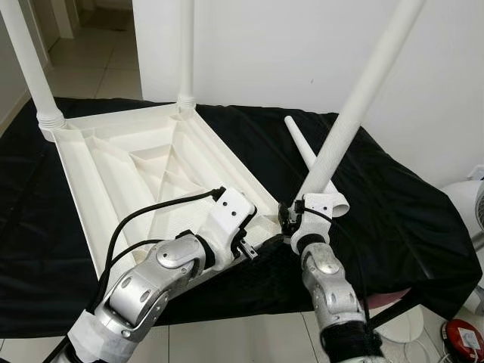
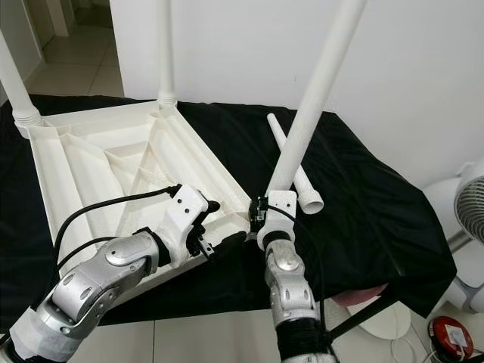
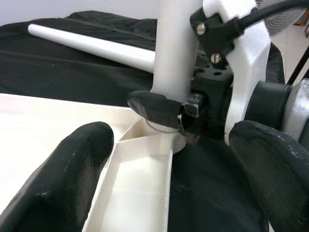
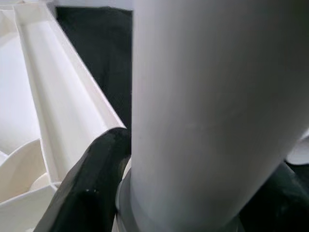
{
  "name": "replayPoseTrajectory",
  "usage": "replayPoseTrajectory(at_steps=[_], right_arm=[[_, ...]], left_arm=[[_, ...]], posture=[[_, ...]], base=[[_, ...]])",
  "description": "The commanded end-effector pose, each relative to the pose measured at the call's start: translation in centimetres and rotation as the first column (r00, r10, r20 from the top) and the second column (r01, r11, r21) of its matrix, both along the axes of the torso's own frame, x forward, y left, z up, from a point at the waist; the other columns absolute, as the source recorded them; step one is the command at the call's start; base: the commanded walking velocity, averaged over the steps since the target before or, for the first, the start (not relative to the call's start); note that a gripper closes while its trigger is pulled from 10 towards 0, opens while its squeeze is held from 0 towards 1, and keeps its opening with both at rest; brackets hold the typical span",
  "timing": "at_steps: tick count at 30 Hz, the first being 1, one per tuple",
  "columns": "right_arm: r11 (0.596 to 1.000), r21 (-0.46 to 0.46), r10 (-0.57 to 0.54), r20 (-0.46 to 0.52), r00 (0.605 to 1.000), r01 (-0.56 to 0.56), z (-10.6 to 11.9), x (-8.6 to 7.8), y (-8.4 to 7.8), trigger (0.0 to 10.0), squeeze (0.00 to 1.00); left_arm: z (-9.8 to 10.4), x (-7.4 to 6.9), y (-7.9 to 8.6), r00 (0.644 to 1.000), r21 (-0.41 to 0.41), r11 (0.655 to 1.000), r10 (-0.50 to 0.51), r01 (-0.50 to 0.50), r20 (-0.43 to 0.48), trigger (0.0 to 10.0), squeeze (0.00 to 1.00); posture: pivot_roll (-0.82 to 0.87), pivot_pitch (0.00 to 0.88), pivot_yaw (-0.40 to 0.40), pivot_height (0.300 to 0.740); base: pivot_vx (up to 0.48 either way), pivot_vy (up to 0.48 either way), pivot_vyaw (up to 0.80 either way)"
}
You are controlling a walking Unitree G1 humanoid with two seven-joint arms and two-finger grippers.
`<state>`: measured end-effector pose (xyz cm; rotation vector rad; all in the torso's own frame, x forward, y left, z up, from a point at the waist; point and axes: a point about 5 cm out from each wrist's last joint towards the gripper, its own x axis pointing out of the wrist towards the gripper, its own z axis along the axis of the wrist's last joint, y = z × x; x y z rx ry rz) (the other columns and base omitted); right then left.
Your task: Building children table
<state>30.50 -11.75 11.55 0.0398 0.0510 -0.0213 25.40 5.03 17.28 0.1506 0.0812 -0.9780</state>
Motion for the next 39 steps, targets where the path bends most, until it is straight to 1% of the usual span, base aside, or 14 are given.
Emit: replayPoseTrajectory(at_steps=[1,4,13,14,18,19,20,21,27,28,31,36,38,39], right_arm=[[1.0,-0.007,-0.01,-0.065,0.998,0.01,-1.2,-0.8,0.0,10.0,0.0],[1.0,-0.023,-0.023,-0.051,0.998,0.022,-0.6,-1.0,-0.7,10.0,0.0],[1.0,-0.031,-0.004,-0.049,0.999,0.002,-0.5,-1.8,-0.5,10.0,0.0],[1.0,-0.02,0.017,-0.028,0.999,-0.017,-0.3,-1.8,-0.5,10.0,1.0],[0.997,0.02,0.076,0.014,0.997,-0.076,0.1,-1.6,-0.8,10.0,1.0],[0.994,0.018,0.11,0.045,0.993,-0.111,0.4,-1.3,-1.0,10.0,0.64],[0.991,0.013,0.132,0.068,0.989,-0.133,0.6,-1.1,-1.2,10.0,0.64],[0.985,0.0,0.169,0.084,0.982,-0.17,0.8,-1.0,-1.4,10.0,0.0],[0.969,-0.031,0.248,0.108,0.963,-0.247,1.2,-0.8,-1.7,10.0,0.0],[0.957,-0.04,0.29,0.112,0.951,-0.287,1.4,-0.5,-2.2,10.0,0.0],[0.952,-0.049,0.307,0.124,0.944,-0.303,1.6,-0.1,-2.9,10.0,0.0],[0.95,0.002,0.309,0.155,0.938,-0.313,2.1,0.4,-3.7,10.0,0.0],[0.949,0.092,0.284,0.163,0.945,-0.301,2.3,0.8,-4.2,10.0,0.0],[0.949,0.092,0.284,0.163,0.945,-0.301,2.3,0.8,-4.2,10.0,0.0]], left_arm=[[0.0,-0.7,-0.5,0.994,-0.004,0.994,-0.107,0.107,-0.015,10.0,0.0],[0.0,-0.6,-0.3,0.995,0.003,0.995,-0.103,0.103,-0.013,10.0,0.0],[0.0,-0.7,-0.2,0.995,0.003,0.995,-0.097,0.097,-0.01,10.0,0.0],[0.0,-0.6,-0.2,0.995,0.004,0.995,-0.096,0.096,-0.008,10.0,0.0],[0.0,-0.6,-0.2,0.995,0.004,0.995,-0.095,0.095,-0.006,10.0,0.0],[0.0,-0.6,-0.3,0.995,0.002,0.995,-0.096,0.096,-0.007,10.0,0.0],[0.0,-0.6,-0.3,0.995,0.002,0.995,-0.096,0.096,-0.007,10.0,0.0],[0.0,-0.6,-0.3,0.995,0.002,0.995,-0.095,0.095,-0.008,10.0,0.0],[0.1,-0.6,-0.3,0.996,0.0,0.996,-0.094,0.094,-0.009,10.0,0.0],[0.1,-0.5,-0.3,0.996,0.0,0.996,-0.091,0.091,-0.008,10.0,0.0],[0.1,-0.5,-0.2,0.996,-0.001,0.996,-0.09,0.09,-0.008,10.0,0.0],[0.2,-0.5,-0.3,0.996,-0.003,0.996,-0.09,0.09,-0.008,10.0,0.0],[0.2,-0.5,-0.3,0.996,-0.004,0.996,-0.086,0.086,-0.008,10.0,0.0],[0.2,-0.5,-0.3,0.996,-0.004,0.996,-0.086,0.086,-0.008,10.0,0.0]], posture=[[0.0,0.0,-0.127,0.74],[0.0,0.0,-0.129,0.74],[0.0,0.0,-0.13,0.74],[0.0,0.0,-0.13,0.74],[0.0,0.0,-0.129,0.74],[0.0,0.0,-0.129,0.74],[0.0,0.0,-0.129,0.74],[0.0,0.0,-0.128,0.74],[0.0,0.0,-0.128,0.74],[0.0,0.0,-0.123,0.74],[0.0,0.0,-0.123,0.74],[0.0,0.0,-0.122,0.74],[0.0,0.0,-0.126,0.74],[0.0,0.0,-0.126,0.74]], base=[[0.0,0.0,0.0],[0.0,0.0,0.0],[0.0,0.0,0.0],[0.0,0.0,0.0],[0.0,0.0,0.0],[0.0,0.0,0.0],[0.0,0.0,0.0],[0.0,0.0,0.0],[0.0,0.0,0.0],[0.0,0.0,0.0],[0.0,0.0,0.0],[0.0,0.0,0.0],[0.0,0.0,0.0],[0.0,0.0,0.0]])
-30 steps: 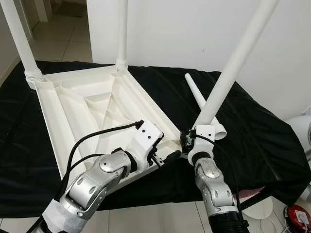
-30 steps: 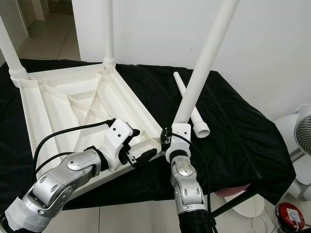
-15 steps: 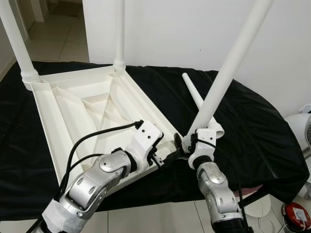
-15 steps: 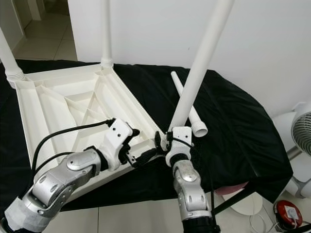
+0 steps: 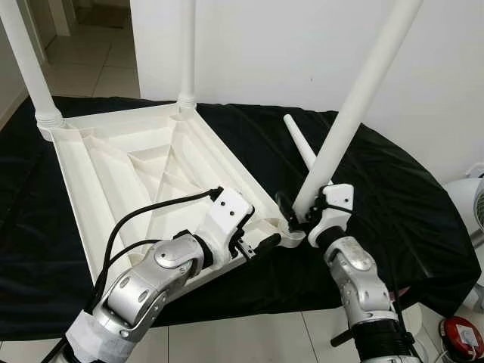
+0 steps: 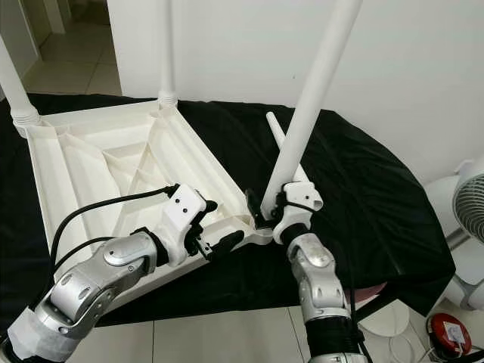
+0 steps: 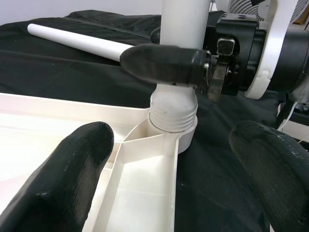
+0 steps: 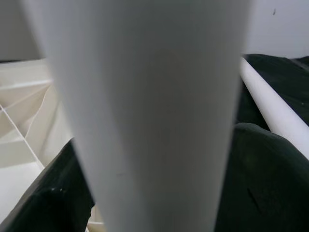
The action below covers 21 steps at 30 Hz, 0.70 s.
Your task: Building children table
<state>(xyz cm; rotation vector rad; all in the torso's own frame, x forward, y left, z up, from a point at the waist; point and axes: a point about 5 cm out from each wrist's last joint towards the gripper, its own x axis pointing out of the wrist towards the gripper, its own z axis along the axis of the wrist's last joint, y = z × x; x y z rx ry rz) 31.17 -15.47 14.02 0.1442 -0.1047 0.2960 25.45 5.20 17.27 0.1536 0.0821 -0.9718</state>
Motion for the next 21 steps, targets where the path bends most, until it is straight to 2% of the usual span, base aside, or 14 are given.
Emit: replayPoseTrajectory(at_steps=[1,4,5,6,8,15,16,17,18,19,21], right_arm=[[0.997,0.08,0.001,-0.025,1.0,0.001,-0.1,0.2,-0.5,10.0,0.0],[0.998,0.07,0.01,-0.018,1.0,-0.009,-0.1,0.1,-0.4,10.0,0.0],[0.999,0.02,0.03,-0.004,1.0,-0.029,-0.3,0.0,-0.1,10.0,0.0],[0.999,0.02,0.03,-0.004,1.0,-0.029,-0.3,0.0,-0.1,10.0,0.0],[0.988,-0.122,0.102,0.019,0.995,-0.099,-0.9,-0.3,0.7,10.0,0.0],[0.96,-0.206,0.199,0.015,0.98,-0.192,-1.3,-0.4,0.5,10.0,0.0],[0.954,-0.215,0.218,0.012,0.976,-0.211,-1.3,-0.4,0.4,9.7,0.0],[0.946,-0.233,0.233,0.009,0.973,-0.224,-1.3,-0.3,0.1,7.9,0.0],[0.946,-0.233,0.233,0.009,0.973,-0.224,-1.3,-0.3,0.1,7.9,0.0],[0.942,-0.243,0.24,0.005,0.971,-0.232,-1.2,-0.2,-0.3,3.6,0.0],[0.938,-0.253,0.247,0.004,0.969,-0.237,-1.2,-0.1,-0.5,3.6,0.0]], left_arm=[[0.2,-0.5,-0.4,0.996,-0.008,0.996,-0.088,0.087,-0.008,10.0,0.0],[0.2,-0.5,-0.4,0.996,-0.009,0.996,-0.086,0.086,-0.008,10.0,0.0],[0.2,-0.4,-0.4,0.996,-0.009,0.996,-0.084,0.084,-0.008,10.0,0.0],[0.2,-0.4,-0.4,0.996,-0.009,0.996,-0.084,0.084,-0.008,10.0,0.0],[0.2,-0.4,-0.4,0.996,-0.008,0.996,-0.086,0.086,-0.007,10.0,0.0],[0.2,-0.4,-0.4,0.996,-0.005,0.996,-0.091,0.091,-0.006,10.0,0.0],[0.2,-0.4,-0.4,0.996,-0.004,0.996,-0.092,0.092,-0.006,10.0,0.0],[0.2,-0.4,-0.4,0.995,-0.004,0.995,-0.095,0.095,-0.007,10.0,0.0],[0.2,-0.4,-0.4,0.995,-0.004,0.995,-0.095,0.095,-0.007,10.0,0.0],[0.2,-0.4,-0.5,0.995,-0.004,0.995,-0.097,0.097,-0.006,10.0,0.0],[0.2,-0.5,-0.5,0.995,-0.004,0.995,-0.098,0.098,-0.007,10.0,0.0]], posture=[[0.0,0.0,-0.129,0.74],[0.0,0.0,-0.129,0.74],[0.0,0.0,-0.126,0.74],[0.0,0.0,-0.126,0.74],[0.0,0.0,-0.125,0.74],[0.0,0.0,-0.118,0.74],[0.0,0.0,-0.117,0.74],[0.0,0.0,-0.117,0.74],[0.0,0.0,-0.117,0.74],[0.0,0.0,-0.117,0.74],[0.0,0.0,-0.117,0.74]], base=[[0.0,0.0,0.0],[0.0,0.0,0.0],[0.0,0.0,0.0],[0.0,0.0,0.0],[0.0,0.0,0.0],[0.0,0.0,0.0],[0.0,0.0,0.0],[0.0,0.0,0.0],[0.0,0.0,0.0],[0.0,0.0,0.0],[0.0,0.0,0.0]])
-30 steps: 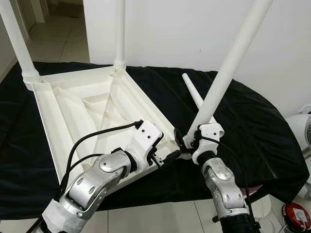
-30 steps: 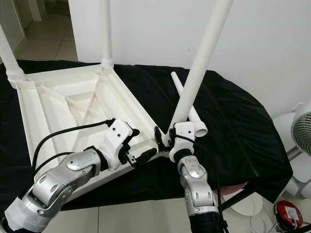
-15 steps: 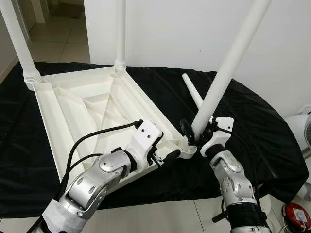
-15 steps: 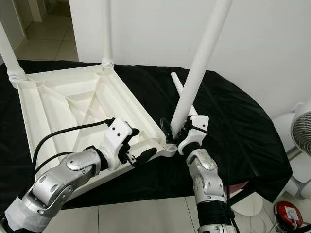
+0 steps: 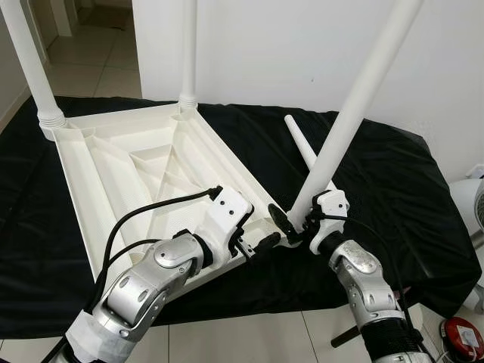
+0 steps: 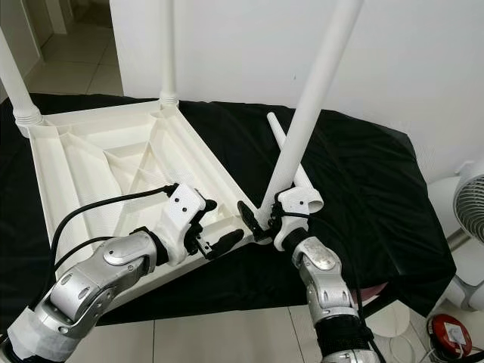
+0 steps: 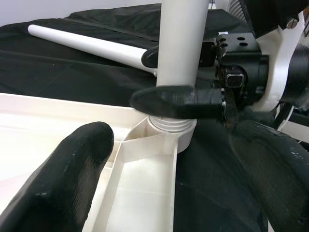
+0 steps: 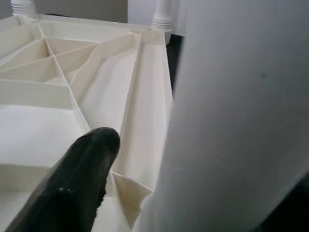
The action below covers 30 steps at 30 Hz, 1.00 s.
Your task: Building children table
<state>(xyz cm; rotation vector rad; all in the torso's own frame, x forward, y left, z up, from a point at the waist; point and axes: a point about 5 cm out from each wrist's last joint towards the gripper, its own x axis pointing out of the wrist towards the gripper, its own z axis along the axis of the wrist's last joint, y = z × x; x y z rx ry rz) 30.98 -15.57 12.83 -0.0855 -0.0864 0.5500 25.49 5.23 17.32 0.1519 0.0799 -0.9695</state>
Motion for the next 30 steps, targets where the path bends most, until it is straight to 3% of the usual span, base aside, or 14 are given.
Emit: replayPoseTrajectory(at_steps=[1,3,4,16,17,23,26,29,30], right_arm=[[1.0,-0.029,0.011,0.006,1.0,-0.011,0.0,0.3,-0.7,0.9,0.0],[0.999,-0.036,0.014,0.009,1.0,-0.014,0.1,0.4,-0.8,0.9,0.0],[0.999,-0.048,0.019,0.003,1.0,-0.019,0.0,0.5,-1.1,0.0,0.0],[0.999,0.021,0.028,-0.093,0.995,-0.026,-2.0,0.0,-1.2,0.2,0.0],[0.999,0.032,0.016,-0.1,0.995,-0.013,-2.1,0.0,-1.1,10.0,0.0],[0.998,0.054,-0.013,-0.113,0.993,0.019,-2.1,0.0,-0.7,10.0,0.0],[0.989,-0.034,-0.148,-0.141,0.979,0.144,-2.6,0.3,-0.1,10.0,0.0],[0.937,-0.003,-0.343,-0.202,0.917,0.35,-2.7,0.6,0.5,10.0,0.0],[0.937,-0.003,-0.343,-0.202,0.917,0.35,-2.7,0.6,0.5,10.0,0.0]], left_arm=[[0.2,-0.5,-0.5,0.995,-0.002,0.995,-0.101,0.101,-0.008,10.0,0.0],[0.2,-0.5,-0.5,0.995,-0.002,0.995,-0.101,0.101,-0.009,10.0,0.0],[0.2,-0.5,-0.5,0.995,-0.002,0.995,-0.101,0.101,-0.008,10.0,0.0],[0.1,-0.6,-0.5,0.995,-0.001,0.995,-0.1,0.1,-0.009,10.0,0.0],[0.1,-0.6,-0.4,0.995,-0.001,0.995,-0.1,0.1,-0.01,10.0,0.0],[0.2,-0.6,-0.4,0.995,0.0,0.995,-0.102,0.102,-0.009,10.0,0.0],[0.1,-0.5,-0.5,0.995,0.002,0.995,-0.1,0.1,-0.007,10.0,0.0],[0.0,-0.6,-0.4,0.995,0.004,0.995,-0.099,0.099,-0.009,10.0,0.0],[0.0,-0.6,-0.4,0.995,0.004,0.995,-0.099,0.099,-0.009,10.0,0.0]], posture=[[0.0,0.0,-0.116,0.74],[0.0,0.0,-0.116,0.74],[0.0,0.0,-0.117,0.74],[0.01,0.0,-0.123,0.74],[0.01,0.0,-0.12,0.74],[0.0,0.0,-0.12,0.74],[0.0,0.0,-0.122,0.74],[0.0,0.0,-0.123,0.74],[0.0,0.0,-0.123,0.74]], base=[[0.0,0.0,0.0],[0.0,0.0,0.0],[0.0,0.0,0.0],[0.0,0.0,0.0],[0.0,0.0,0.0],[0.0,0.0,0.0],[0.0,0.0,0.0],[0.0,0.0,0.0],[0.0,0.0,0.0]])
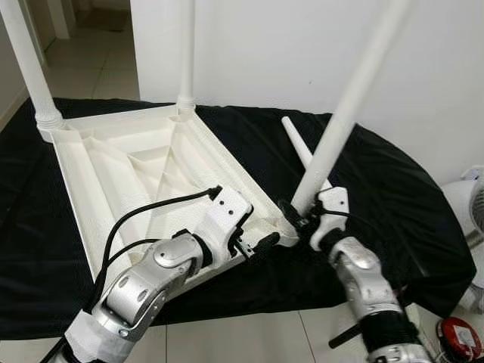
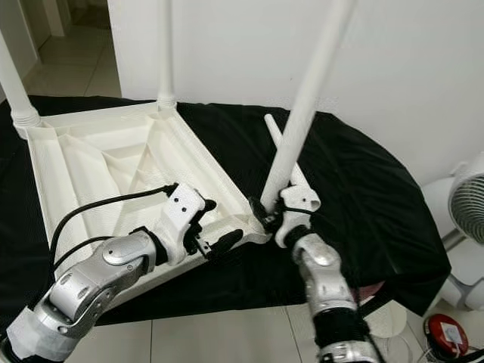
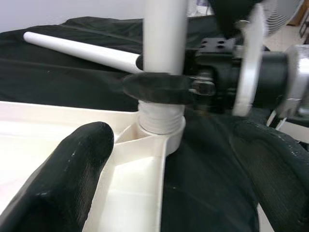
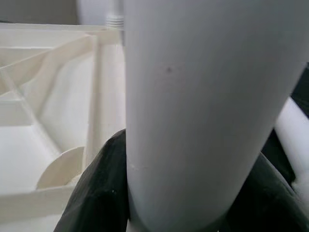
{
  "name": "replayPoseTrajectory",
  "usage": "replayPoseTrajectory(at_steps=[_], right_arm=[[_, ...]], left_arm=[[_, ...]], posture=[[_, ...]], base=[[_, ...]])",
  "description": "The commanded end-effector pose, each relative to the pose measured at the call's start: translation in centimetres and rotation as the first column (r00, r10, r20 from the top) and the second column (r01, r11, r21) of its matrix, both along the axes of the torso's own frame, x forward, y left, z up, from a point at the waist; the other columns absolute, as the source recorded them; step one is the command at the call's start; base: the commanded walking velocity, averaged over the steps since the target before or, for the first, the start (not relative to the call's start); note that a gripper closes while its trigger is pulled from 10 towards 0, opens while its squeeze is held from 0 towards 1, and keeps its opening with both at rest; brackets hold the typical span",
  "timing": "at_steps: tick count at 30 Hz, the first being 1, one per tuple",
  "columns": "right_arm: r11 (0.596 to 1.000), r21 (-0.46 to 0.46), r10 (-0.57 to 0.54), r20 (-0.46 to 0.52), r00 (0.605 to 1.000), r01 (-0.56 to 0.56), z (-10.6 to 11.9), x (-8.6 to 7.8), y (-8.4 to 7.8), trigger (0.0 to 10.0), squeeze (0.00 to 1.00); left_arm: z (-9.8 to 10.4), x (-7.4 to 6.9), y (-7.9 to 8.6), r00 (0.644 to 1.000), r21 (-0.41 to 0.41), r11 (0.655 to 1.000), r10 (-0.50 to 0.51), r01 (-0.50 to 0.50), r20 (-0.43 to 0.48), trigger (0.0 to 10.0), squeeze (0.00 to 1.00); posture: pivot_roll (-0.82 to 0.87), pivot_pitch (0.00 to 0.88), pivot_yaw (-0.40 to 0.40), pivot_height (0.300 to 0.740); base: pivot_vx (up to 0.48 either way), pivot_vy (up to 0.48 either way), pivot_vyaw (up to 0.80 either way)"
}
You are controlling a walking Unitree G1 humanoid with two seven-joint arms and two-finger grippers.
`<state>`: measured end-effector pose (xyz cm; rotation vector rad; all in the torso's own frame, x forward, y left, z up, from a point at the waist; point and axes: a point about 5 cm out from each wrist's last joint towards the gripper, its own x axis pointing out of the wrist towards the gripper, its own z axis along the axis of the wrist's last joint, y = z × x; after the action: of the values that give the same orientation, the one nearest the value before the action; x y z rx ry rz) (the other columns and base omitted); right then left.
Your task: Building children table
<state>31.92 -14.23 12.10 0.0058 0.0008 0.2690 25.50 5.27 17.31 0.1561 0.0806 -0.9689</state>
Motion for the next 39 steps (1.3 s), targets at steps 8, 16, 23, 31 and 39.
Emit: replayPoseTrajectory(at_steps=[8,16,23,31,39], right_arm=[[0.982,-0.035,-0.188,-0.138,0.972,0.185,-2.1,-0.7,-0.2,10.0,0.0],[0.961,0.045,-0.267,-0.132,0.955,0.274,-1.4,-1.6,2.7,10.0,0.0],[0.958,0.072,-0.272,-0.073,0.96,0.277,-0.3,-1.6,2.4,10.0,1.0],[0.979,0.079,-0.188,-0.016,0.982,0.189,0.4,-1.8,2.2,10.0,1.0],[0.997,0.066,-0.028,0.041,0.999,0.025,0.8,-1.6,1.2,10.0,0.0]], left_arm=[[0.0,-0.6,-0.5,0.995,0.0,0.995,-0.1,0.1,-0.01,10.0,0.0],[-0.1,-0.6,-0.6,0.995,0.0,0.995,-0.096,0.096,-0.007,10.0,0.0],[-0.1,-0.5,-0.5,0.996,0.005,0.996,-0.092,0.092,-0.001,10.0,0.0],[-0.1,-0.6,-0.5,0.996,0.007,0.996,-0.094,0.094,0.008,10.0,0.0],[-0.3,-0.7,-0.5,0.995,0.015,0.995,-0.097,0.097,0.016,10.0,0.0]], posture=[[0.01,0.0,-0.127,0.74],[0.02,0.0,-0.137,0.74],[0.01,0.0,-0.137,0.74],[0.01,0.0,-0.136,0.74],[0.01,0.0,-0.135,0.74]], base=[[0.0,0.0,0.0],[0.0,0.0,0.0],[0.0,0.0,0.0],[0.0,0.0,0.0],[0.0,0.0,0.0]])
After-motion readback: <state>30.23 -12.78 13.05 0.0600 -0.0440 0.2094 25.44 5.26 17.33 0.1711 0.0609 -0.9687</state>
